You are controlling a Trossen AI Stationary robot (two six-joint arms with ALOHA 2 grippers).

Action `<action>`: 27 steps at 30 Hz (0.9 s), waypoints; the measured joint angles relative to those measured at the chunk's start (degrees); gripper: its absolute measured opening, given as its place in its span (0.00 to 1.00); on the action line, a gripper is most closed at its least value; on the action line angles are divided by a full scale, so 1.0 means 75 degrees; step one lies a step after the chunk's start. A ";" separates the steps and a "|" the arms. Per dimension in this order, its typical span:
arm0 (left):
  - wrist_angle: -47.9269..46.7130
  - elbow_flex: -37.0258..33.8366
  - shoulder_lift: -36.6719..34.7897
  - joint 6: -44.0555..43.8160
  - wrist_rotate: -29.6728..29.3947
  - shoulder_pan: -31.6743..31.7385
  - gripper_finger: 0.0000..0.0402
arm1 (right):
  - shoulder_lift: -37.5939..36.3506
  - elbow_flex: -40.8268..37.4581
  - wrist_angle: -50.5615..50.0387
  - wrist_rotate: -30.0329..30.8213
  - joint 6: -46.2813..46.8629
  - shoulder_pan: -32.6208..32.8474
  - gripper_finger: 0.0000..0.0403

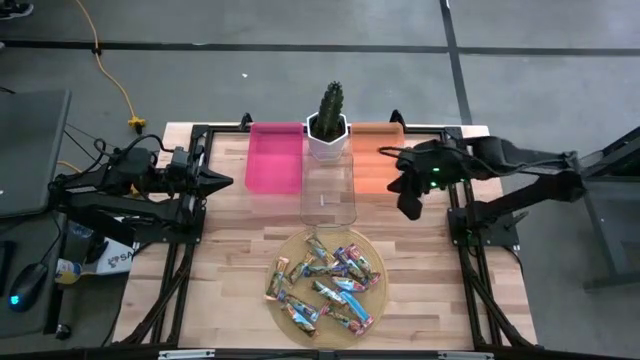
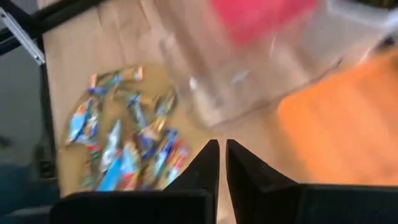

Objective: Pick and place Granola Bars by type
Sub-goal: Put the red granola bar into the orange bin

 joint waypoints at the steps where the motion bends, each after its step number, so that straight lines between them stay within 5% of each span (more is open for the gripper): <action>1: 0.0000 0.0000 0.0000 0.0000 0.0000 0.0000 0.00 | 0.0187 0.0089 -0.0121 -0.0297 0.0221 0.0000 0.04; 8: 0.0002 0.0000 0.0000 0.0000 -0.0003 0.0000 0.00 | 0.1124 -0.0309 -0.0194 -0.1810 0.1290 0.0560 0.03; 14: 0.0000 0.0000 0.0000 0.0000 -0.0005 0.0000 0.00 | 0.1647 -0.1105 0.0285 -0.1747 0.2918 0.1217 0.01; 27: -0.0275 -0.0003 -0.0003 0.0026 -0.0006 0.0000 0.00 | 0.2083 -0.3294 0.4087 -0.1357 0.4875 0.2297 0.06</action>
